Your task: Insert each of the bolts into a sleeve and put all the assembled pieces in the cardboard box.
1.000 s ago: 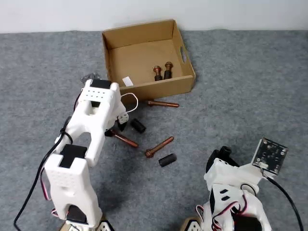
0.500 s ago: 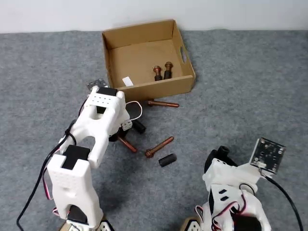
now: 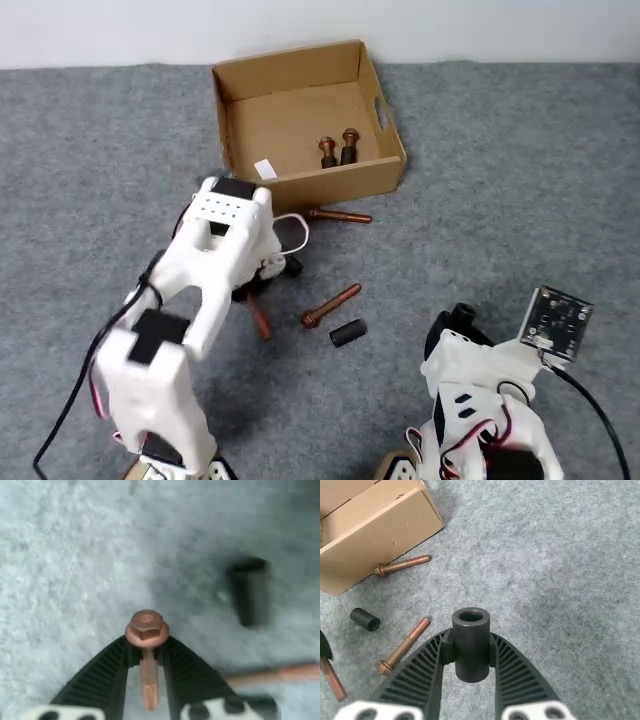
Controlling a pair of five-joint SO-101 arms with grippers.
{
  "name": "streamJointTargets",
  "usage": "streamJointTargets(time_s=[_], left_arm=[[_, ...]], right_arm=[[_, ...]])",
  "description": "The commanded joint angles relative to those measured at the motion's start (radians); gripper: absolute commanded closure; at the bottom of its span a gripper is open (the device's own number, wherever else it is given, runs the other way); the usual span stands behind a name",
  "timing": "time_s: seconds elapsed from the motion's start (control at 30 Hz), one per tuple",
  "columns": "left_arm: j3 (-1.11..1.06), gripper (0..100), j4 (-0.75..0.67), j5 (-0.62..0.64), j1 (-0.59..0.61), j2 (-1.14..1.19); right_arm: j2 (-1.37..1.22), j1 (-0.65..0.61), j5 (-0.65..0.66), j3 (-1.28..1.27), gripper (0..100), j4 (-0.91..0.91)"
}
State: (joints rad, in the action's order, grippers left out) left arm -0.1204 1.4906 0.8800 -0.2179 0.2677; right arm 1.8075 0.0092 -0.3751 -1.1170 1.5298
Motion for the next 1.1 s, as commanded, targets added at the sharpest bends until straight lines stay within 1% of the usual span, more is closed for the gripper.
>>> streamJointTargets(time_s=[0.0,0.1,0.2,0.27,0.4,0.6,0.8,0.87,0.93,1.07], left_arm=[[0.019,100,0.017,-0.046,-0.077,-0.276],[-0.067,100,-0.028,-0.077,-0.109,-0.454],[-0.191,100,-0.106,-0.118,-0.103,-0.618],[-0.278,100,-0.16,-0.157,-0.104,-0.721],[-0.427,100,-0.264,-0.204,-0.112,-0.942],[-0.572,100,-0.404,-0.321,-0.112,-1.243],[-0.667,100,-0.505,-0.331,-0.123,-1.433],[-0.685,100,-0.511,-0.328,-0.153,-1.478],[-0.694,100,-0.512,-0.322,-0.199,-1.513],[-0.691,100,-0.523,-0.252,-0.269,-1.568]], right_arm=[[0.007,-0.007,0.031,0.006,99.1,-0.025],[0.007,-0.007,0.046,0.009,99.1,-0.025],[0.007,-0.008,0.046,0.012,99.1,-0.025],[0.007,-0.035,0.046,0.012,99.1,-0.025],[0.007,-0.157,0.046,0.014,99.1,-0.024],[0.004,-0.331,0.046,0.011,99.1,-0.025],[0.004,-0.476,0.049,0.011,99.1,-0.041],[0.004,-0.51,0.087,0.008,99.1,-0.079],[0.002,-0.536,0.157,0.003,99.1,-0.142],[-0.004,-0.605,0.29,-0.02,99.1,-0.262]])
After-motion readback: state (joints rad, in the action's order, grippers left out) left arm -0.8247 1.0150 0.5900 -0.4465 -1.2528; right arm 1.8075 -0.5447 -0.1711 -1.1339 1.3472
